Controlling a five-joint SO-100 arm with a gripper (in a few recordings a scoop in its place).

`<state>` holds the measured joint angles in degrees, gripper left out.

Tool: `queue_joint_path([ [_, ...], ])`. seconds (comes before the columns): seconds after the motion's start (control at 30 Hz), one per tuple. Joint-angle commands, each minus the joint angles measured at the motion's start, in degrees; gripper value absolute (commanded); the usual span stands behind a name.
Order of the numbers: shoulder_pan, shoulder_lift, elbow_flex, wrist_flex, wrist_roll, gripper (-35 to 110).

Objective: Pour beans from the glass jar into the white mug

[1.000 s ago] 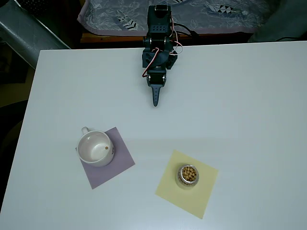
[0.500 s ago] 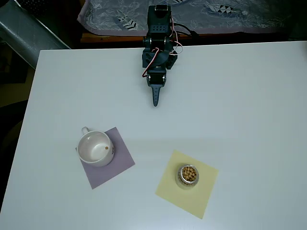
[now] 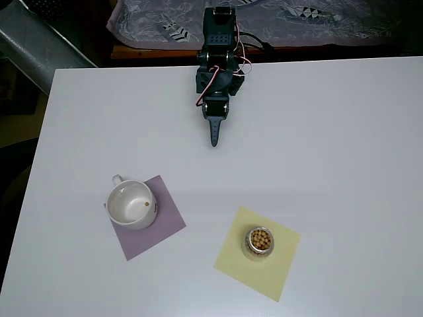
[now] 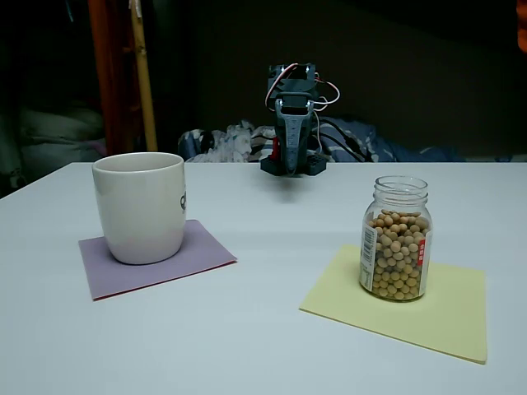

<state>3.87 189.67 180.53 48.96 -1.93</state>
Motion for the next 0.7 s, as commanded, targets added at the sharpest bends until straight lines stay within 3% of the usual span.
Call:
queue_joint_path([
  [0.0,0.0,2.2,0.5,0.5,-1.1,0],
  [0.47,2.4,2.2,0.5,0.5,1.5,3],
  [0.57,2.2,2.2,0.4,-0.4,0.3,18],
  [0.67,4.0,2.2,-2.9,1.1,-8.9,38],
])
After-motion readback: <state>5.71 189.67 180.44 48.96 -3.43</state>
